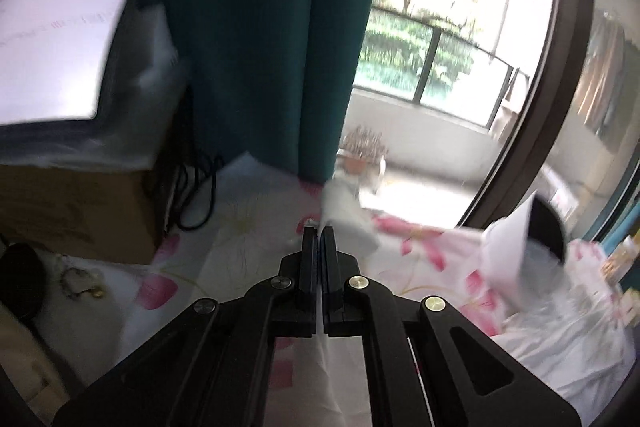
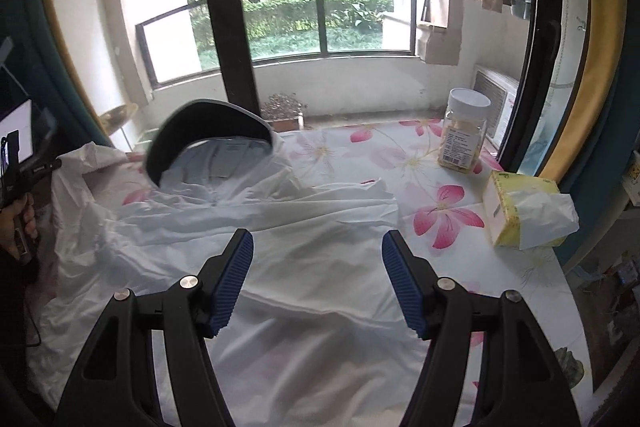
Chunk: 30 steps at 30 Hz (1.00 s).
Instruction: Fold large clothes
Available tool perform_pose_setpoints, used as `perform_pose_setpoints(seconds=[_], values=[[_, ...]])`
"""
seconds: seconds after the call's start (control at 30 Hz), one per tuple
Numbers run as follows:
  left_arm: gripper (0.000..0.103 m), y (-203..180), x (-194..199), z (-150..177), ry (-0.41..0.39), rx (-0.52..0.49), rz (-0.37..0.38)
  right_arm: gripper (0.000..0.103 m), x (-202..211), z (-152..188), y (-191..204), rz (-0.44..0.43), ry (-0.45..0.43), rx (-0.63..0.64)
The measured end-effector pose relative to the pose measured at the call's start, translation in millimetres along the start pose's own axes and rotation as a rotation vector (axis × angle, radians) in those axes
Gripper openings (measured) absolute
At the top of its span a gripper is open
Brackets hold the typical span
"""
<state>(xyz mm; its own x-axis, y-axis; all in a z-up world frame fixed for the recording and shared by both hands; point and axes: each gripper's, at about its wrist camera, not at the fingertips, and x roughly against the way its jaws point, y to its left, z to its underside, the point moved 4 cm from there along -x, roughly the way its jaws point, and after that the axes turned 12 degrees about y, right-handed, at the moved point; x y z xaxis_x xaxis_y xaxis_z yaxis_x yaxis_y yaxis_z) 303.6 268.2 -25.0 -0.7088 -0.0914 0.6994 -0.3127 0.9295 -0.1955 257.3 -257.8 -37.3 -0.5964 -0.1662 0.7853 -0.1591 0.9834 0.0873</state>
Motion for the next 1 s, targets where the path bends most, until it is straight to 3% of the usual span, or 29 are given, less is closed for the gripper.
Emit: perform_pose_setpoints(seconds=[0.2,0.57,0.9,1.0], values=[[0.002,-38.2,55.6,1.5,-0.095,-0.018,0.067,0.067,8.0,10.9,-5.8,-0.072,0.0,-0.002],[0.002,-185.3,102.5,38.8,-0.134,-0.248,0.184,0.067,-2.9,39.0,-34.6,-0.19,0.031,-0.056],[0.002,-277.2,72.9,94.3,0.042,-0.363,0.318,0.067,-8.4,62.5,-72.6,-0.187,0.047,-0.135],[0.002,-295.8,52.7,130.0,0.192,-0.383,0.392,0.067,-12.9,67.6,-80.1,-0.184,0.056,-0.162]])
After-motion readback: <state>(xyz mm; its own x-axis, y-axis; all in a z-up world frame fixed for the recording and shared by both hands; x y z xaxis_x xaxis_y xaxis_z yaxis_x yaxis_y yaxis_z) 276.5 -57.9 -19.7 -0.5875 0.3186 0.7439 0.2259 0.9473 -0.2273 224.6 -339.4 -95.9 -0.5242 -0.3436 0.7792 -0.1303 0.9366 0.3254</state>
